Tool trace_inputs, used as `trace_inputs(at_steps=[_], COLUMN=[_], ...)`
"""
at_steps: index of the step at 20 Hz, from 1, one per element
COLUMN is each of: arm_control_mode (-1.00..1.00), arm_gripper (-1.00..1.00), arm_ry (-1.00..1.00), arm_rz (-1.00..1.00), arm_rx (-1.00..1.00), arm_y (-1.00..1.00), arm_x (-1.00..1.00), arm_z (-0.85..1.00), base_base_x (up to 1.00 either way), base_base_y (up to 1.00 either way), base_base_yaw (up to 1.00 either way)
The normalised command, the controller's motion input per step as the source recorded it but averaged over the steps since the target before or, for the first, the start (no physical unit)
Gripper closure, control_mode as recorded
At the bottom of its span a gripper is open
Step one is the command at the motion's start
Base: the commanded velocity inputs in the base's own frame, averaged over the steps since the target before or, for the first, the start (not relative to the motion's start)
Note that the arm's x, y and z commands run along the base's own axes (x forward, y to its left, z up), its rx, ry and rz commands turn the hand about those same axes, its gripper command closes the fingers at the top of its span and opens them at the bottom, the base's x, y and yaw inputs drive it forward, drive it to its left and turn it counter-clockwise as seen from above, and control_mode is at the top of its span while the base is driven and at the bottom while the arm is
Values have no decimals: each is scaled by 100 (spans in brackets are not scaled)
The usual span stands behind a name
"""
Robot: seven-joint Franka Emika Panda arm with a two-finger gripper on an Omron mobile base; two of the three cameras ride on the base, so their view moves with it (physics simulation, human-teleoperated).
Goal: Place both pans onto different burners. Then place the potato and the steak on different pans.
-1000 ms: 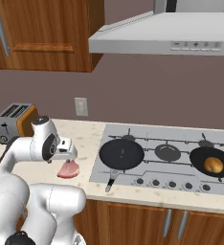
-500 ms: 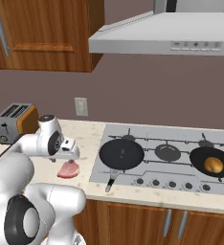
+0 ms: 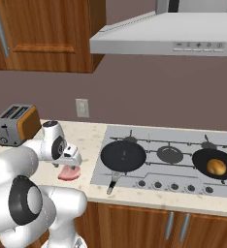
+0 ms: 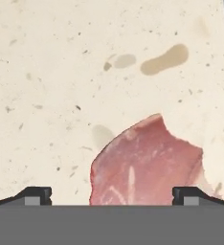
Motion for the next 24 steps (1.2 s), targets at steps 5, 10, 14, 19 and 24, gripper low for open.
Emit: trace_inputs(at_steps=[5, 10, 14, 19, 24], arm_control_mode=[-100, -100, -100, -100, -100], arm_gripper=[-100, -100, -100, -100, -100], arm_ry=[1, 2, 4, 6, -2], arm_rz=[-7, -7, -7, -11, -6], arm_rx=[0, 0, -1, 0, 0], arm_y=[-2, -9, -4, -67, -83], arm_x=[1, 10, 7, 1, -20], arm_z=[-35, -36, -56, -96, -100], base_base_x=[0, 0, 0, 0, 0], base_base_y=[0, 0, 0, 0, 0], base_base_yaw=[0, 0, 0, 0, 0])
